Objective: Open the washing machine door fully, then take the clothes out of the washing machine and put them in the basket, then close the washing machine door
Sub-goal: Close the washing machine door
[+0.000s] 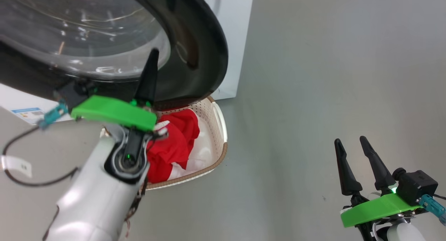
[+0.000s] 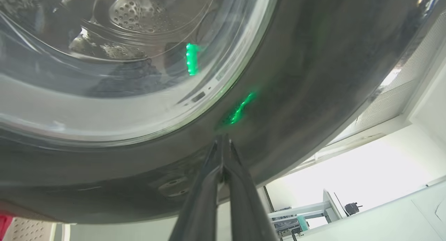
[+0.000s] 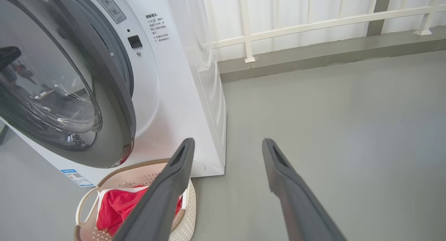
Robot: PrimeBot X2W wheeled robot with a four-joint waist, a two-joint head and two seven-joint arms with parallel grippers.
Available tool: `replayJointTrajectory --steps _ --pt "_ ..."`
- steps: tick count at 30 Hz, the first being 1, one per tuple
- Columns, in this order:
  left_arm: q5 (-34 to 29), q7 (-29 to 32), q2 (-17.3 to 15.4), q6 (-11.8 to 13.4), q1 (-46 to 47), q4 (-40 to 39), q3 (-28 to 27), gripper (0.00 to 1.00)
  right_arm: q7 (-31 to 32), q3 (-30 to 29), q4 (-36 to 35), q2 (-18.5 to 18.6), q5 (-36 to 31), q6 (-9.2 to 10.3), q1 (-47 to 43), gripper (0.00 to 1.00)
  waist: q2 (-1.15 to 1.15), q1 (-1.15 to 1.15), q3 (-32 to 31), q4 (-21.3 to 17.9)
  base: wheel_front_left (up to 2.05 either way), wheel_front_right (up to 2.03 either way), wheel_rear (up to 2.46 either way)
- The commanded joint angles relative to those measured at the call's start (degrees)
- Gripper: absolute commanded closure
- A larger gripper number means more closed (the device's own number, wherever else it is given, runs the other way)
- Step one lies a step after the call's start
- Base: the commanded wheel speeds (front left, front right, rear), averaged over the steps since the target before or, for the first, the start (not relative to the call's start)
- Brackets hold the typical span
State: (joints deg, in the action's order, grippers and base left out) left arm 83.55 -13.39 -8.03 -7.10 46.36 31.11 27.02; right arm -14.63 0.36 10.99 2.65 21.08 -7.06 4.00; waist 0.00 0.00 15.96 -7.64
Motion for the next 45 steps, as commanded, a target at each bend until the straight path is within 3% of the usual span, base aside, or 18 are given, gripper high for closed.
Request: replayJointTrajectory --steps 1,2,4,5,6,18,26,39,45 --pt "0.2 -0.7 -1.7 -0.4 -1.2 -1.8 -1.1 0.88 -0.4 0.8 -1.3 0.2 -0.3 -0.43 1.0 0.0 0.0 0.0 -0.7 1.0 0.0 0.0 0.0" --pt "0.1 -0.9 -1.9 -0.4 -2.1 -1.8 -0.9 0.79 -0.4 0.6 -1.3 0.2 -0.4 -0.43 0.9 0.0 0.0 0.0 -0.9 1.4 0.0 0.0 0.0" --pt "-0.1 -1.2 -2.2 -0.4 -3.9 -1.8 -0.6 0.51 -0.4 0.6 -1.3 0.4 -0.6 -0.43 0.6 0.0 0.0 0.0 -1.4 2.0 0.0 0.0 0.0" --pt "-0.2 -1.3 -2.3 -0.4 -4.9 -1.9 -0.6 0.19 -0.4 0.6 -1.3 0.5 -0.7 -0.43 0.4 0.0 0.0 0.0 -1.7 2.3 0.0 0.0 0.0" --pt "-0.3 -1.4 -2.5 -0.4 -5.9 -1.9 -0.8 0.02 -0.4 0.6 -1.3 0.6 -0.8 -0.43 0.2 0.0 0.0 0.0 -1.9 2.6 0.0 0.0 0.0" --pt "-7.5 -1.6 -1.8 -0.4 -18.3 -4.7 -8.5 0.0 -0.4 -0.1 -1.4 1.6 -1.2 -0.43 -2.0 0.0 0.0 0.0 -4.5 6.3 0.0 0.0 0.0" --pt "-17.8 -1.6 -2.7 -0.4 -26.5 -8.0 -13.0 0.0 -0.4 -0.4 -1.6 1.9 -1.4 -0.43 -3.6 0.0 0.0 0.0 -6.0 7.5 0.0 0.0 0.0" --pt "-35.2 -1.6 0.5 -0.4 -38.0 -10.9 -24.0 0.0 -0.4 -1.8 -1.7 1.9 -1.7 -0.43 -7.4 0.0 0.0 0.0 -8.2 8.9 0.0 0.0 0.0" --pt "-42.0 -1.6 1.0 -0.4 -40.2 -12.8 -25.9 0.0 -0.4 -2.6 -2.0 1.8 -1.7 -0.43 -8.3 0.0 0.0 0.0 -8.3 9.3 0.0 0.0 0.0"
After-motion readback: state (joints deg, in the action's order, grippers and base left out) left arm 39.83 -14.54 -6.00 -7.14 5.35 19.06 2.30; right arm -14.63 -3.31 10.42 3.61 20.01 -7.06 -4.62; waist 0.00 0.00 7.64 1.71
